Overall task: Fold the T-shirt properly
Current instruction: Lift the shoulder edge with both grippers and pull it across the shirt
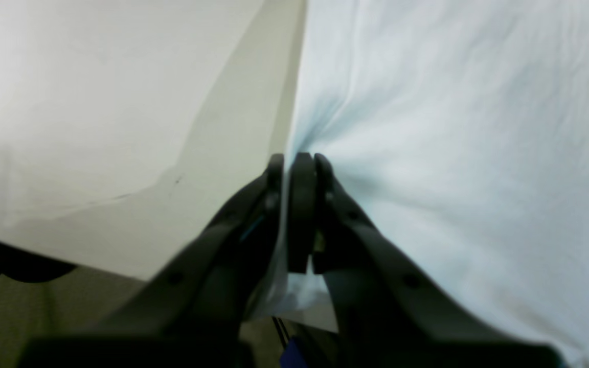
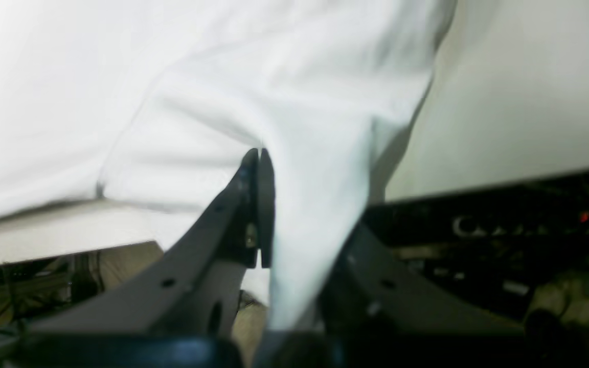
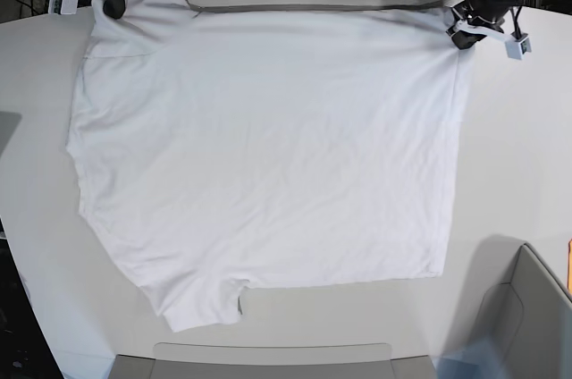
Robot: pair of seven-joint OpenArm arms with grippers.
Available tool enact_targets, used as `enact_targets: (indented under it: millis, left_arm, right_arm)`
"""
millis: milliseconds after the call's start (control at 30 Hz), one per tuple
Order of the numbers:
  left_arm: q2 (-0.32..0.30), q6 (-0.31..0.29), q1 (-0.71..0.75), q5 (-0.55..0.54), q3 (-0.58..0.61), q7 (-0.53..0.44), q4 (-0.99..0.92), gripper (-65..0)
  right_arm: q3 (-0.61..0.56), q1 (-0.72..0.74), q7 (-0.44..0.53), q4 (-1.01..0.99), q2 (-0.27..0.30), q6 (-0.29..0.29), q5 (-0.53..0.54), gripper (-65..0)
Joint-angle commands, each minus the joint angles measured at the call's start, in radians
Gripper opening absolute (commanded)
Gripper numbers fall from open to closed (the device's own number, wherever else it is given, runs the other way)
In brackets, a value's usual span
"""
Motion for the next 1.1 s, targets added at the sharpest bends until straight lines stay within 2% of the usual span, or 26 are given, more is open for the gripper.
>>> enact_targets:
  millis: [0,133,200,400,600,767,967,1067]
  left_arm:
    - [-0.011,0.004,0.002,0.003,-0.023,-0.023,0.024,-65.0]
    - [-0.011,0.004,-0.036,0.003,-0.02,-0.021,0.027,-65.0]
    - [-0.011,0.009,-0.076,0.003,-0.017,-0.006,0.027,-65.0]
    - [-0.008,0.014,-0.229,0.008,-0.026,0.138,0.027,-65.0]
    - [-0.007,0.015,-0.349,0.011,-0.025,0.154,-0.03,-65.0]
    - [-0.008,0.015,-0.433,0.011,-0.02,0.152,-0.155,-65.0]
    - [-0.011,0.015,-0.541,0.012,-0.02,0.151,-0.264,-65.0]
    - [-0.01,0.015,-0.59,0.072,-0.013,0.151,-0.278,-65.0]
  right_arm:
    - [0.017,-0.01,0.022,0.037,0.001,-0.002,0.009,-65.0]
    - [0.02,0.03,0.005,0.082,0.001,-0.002,0.002,-65.0]
    - [0.023,0.087,-0.07,0.088,0.004,-0.002,0.002,-65.0]
    - [0.078,0.282,-0.315,0.092,0.0,0.001,-0.008,-65.0]
    - [0.038,0.47,-0.426,0.089,-0.007,0.004,-0.206,-65.0]
    - [-0.037,0.595,-0.45,0.059,-0.002,0.006,-0.332,-65.0]
    - [-0.14,0.733,-0.449,-0.044,-0.003,0.006,-0.432,-65.0]
    - [-0.178,0.794,-0.446,-0.103,0.0,0.006,-0.458,-65.0]
